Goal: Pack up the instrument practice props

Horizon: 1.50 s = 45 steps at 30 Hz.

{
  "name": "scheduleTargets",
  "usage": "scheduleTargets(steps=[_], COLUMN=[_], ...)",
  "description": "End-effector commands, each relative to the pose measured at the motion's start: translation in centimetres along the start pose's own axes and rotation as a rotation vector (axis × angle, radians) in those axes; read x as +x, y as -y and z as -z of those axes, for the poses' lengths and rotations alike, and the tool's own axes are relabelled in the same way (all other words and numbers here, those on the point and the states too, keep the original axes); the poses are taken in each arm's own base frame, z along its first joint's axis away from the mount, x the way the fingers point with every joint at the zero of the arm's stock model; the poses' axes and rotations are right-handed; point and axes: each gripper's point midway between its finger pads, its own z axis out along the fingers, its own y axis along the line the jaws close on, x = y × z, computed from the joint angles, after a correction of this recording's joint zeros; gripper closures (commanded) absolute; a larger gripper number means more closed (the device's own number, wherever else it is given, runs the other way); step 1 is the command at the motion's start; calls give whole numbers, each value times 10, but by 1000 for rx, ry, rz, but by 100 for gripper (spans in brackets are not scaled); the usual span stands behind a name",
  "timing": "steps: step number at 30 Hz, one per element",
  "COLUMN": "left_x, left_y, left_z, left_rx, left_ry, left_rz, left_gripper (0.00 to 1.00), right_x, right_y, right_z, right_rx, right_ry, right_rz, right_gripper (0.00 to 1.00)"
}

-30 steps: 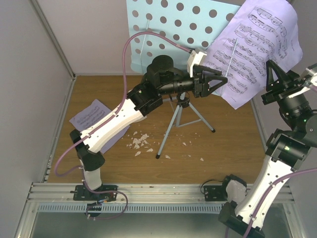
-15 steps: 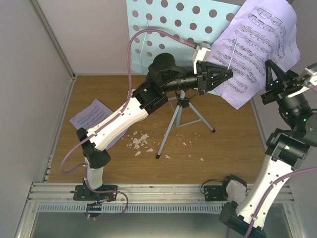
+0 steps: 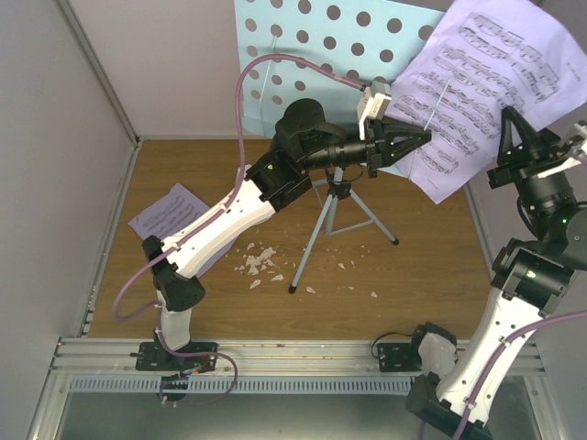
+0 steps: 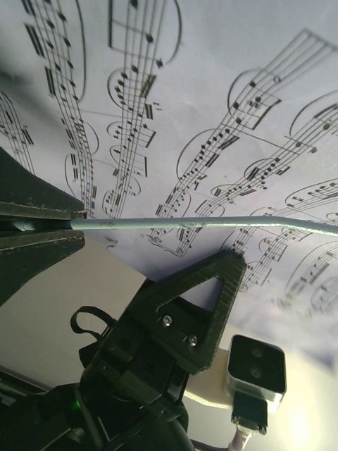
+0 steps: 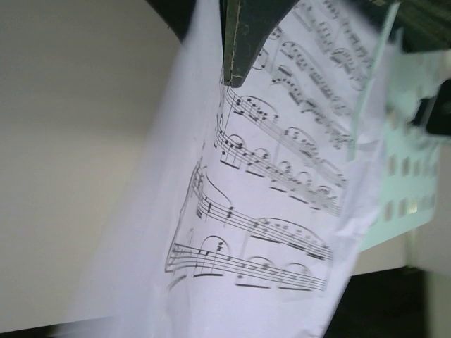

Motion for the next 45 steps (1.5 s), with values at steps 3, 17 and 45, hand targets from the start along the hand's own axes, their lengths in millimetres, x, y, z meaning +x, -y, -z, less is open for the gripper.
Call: scheduleTargets(steps=[3, 17, 45], left_x=[-23, -24, -36], left_y=[25, 9, 31], left_z=[8, 14, 78], left_rx=[44, -58, -88], left_ry=[54, 63, 106], left_rz=[-74, -36, -20], left_gripper=[100, 100, 1], right_x=[-33, -82, -132], right_y=[59, 64, -100], right_z=[31, 99, 59], right_rx=[482, 777, 60], right_ry=[118, 422, 243], right_rz=[-44, -72, 64], right_gripper=[100, 99, 100])
